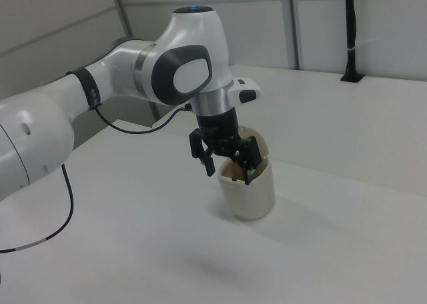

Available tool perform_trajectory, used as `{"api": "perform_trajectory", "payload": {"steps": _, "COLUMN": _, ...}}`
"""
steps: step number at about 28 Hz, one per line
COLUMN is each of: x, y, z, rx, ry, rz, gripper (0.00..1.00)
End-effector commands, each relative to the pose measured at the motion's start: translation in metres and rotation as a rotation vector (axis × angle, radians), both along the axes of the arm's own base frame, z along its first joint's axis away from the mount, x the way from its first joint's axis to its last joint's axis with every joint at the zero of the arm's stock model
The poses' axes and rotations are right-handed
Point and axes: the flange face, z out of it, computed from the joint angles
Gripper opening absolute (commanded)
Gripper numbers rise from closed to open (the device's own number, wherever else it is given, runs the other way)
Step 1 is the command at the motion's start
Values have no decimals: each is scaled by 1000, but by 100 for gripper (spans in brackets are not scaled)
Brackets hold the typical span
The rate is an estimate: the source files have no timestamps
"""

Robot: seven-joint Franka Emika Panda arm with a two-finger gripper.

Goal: Open the trash can

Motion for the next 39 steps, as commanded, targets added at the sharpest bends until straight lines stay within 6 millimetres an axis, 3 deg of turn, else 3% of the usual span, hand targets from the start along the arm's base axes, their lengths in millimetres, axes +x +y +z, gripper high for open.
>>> {"api": "perform_trajectory", "payload": {"steps": 1, "x": -8, "y": 0, "z": 1, "rx": -10, "ry": 28, "rz": 20, "gripper": 100}}
{"api": "perform_trajectory", "payload": {"steps": 22, "x": -8, "y": -7, "z": 0, "rx": -16, "ry": 30, "rz": 17, "gripper": 100}}
{"api": "perform_trajectory", "payload": {"steps": 39, "x": -10, "y": -26, "z": -2, "rx": -22, "ry": 35, "rz": -12, "gripper": 100}}
